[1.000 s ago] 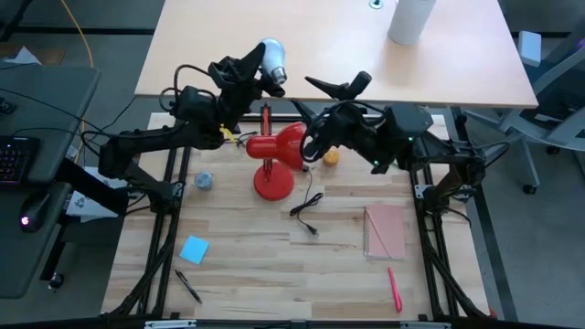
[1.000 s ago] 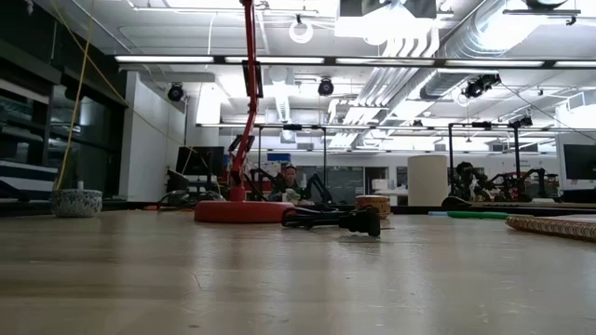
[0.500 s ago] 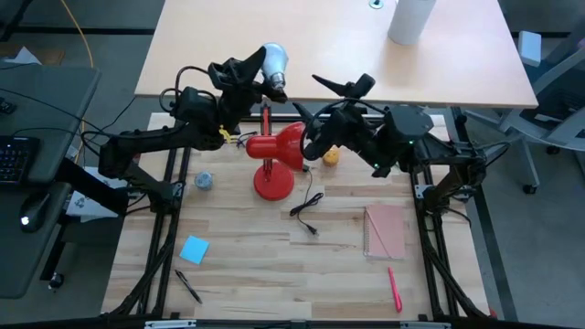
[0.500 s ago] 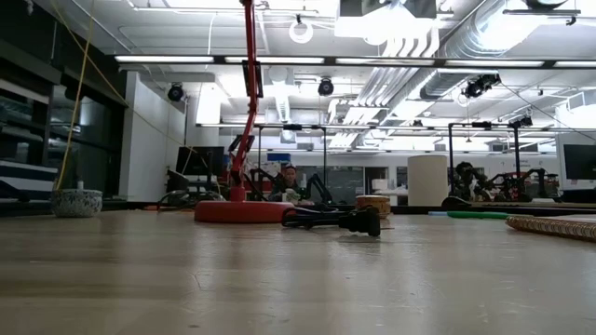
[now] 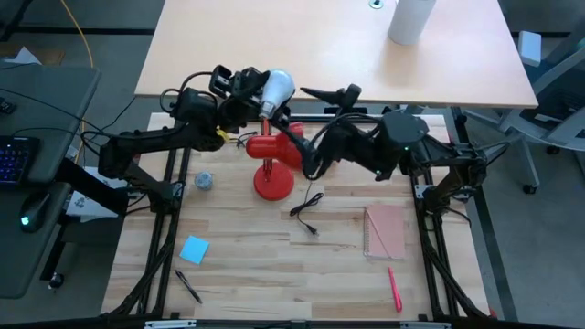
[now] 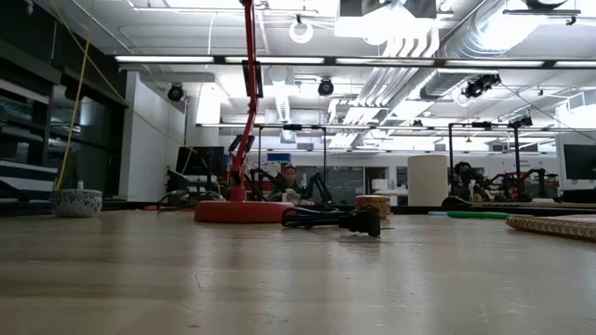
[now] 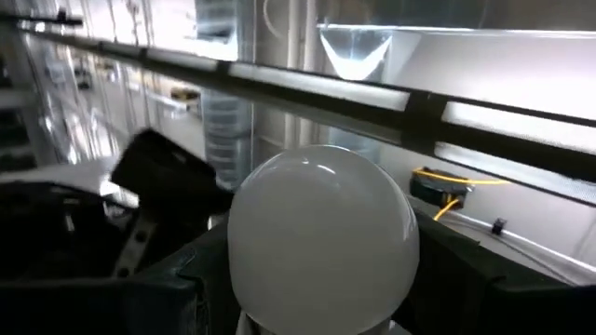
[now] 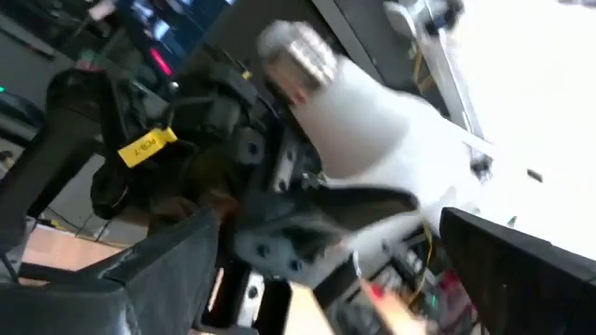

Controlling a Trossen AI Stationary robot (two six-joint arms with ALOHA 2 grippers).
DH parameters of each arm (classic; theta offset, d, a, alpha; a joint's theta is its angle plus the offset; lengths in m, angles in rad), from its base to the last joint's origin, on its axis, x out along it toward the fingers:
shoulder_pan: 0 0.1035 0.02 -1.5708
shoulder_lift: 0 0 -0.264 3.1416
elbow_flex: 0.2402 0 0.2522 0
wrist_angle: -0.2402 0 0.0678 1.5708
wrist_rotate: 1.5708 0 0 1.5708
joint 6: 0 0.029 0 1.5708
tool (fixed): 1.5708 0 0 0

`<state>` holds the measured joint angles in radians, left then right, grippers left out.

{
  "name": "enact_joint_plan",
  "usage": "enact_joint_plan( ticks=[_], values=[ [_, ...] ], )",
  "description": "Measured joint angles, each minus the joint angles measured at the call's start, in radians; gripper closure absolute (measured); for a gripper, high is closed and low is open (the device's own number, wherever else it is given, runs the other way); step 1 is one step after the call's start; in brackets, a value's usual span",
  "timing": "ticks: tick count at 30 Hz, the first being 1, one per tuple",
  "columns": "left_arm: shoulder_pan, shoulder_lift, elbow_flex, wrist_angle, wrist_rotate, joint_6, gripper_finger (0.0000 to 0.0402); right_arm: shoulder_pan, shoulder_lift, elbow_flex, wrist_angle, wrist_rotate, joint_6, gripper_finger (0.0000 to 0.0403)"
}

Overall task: Screw lightbulb
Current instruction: Insert the lightbulb into the lamp

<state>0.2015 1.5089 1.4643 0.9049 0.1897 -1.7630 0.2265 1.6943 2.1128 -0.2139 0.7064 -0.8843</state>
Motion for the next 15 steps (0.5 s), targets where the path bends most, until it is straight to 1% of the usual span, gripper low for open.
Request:
enact_joint_plan(
  ticks=[2,4,6,9,12,15],
  values=[
    [0.001,-0.001,0.001,-0.040,0.032,-0.007,0.0174,0.013,0.000,0.000,-0.005,0.040,0.023,0.0005],
    [0.008,-0.001,0.001,-0.102,0.079,0.002,0.0174,0.029,0.000,0.000,-0.004,0.085,-0.003,0.0005],
    [0.019,0.000,0.001,-0.172,0.139,0.028,0.0174,0.050,0.000,0.000,0.009,0.159,-0.048,0.0005],
    [0.046,-0.001,0.001,-0.240,0.186,0.082,0.0174,0.089,0.000,0.000,0.009,0.256,-0.072,0.0005],
    [0.073,-0.001,0.001,-0.249,0.194,0.112,0.0174,0.136,0.000,0.000,-0.002,0.289,-0.082,0.0005],
    [0.098,-0.003,0.001,-0.293,0.250,0.076,0.0176,0.174,0.000,0.000,-0.021,0.293,-0.171,0.0005]
  ],
)
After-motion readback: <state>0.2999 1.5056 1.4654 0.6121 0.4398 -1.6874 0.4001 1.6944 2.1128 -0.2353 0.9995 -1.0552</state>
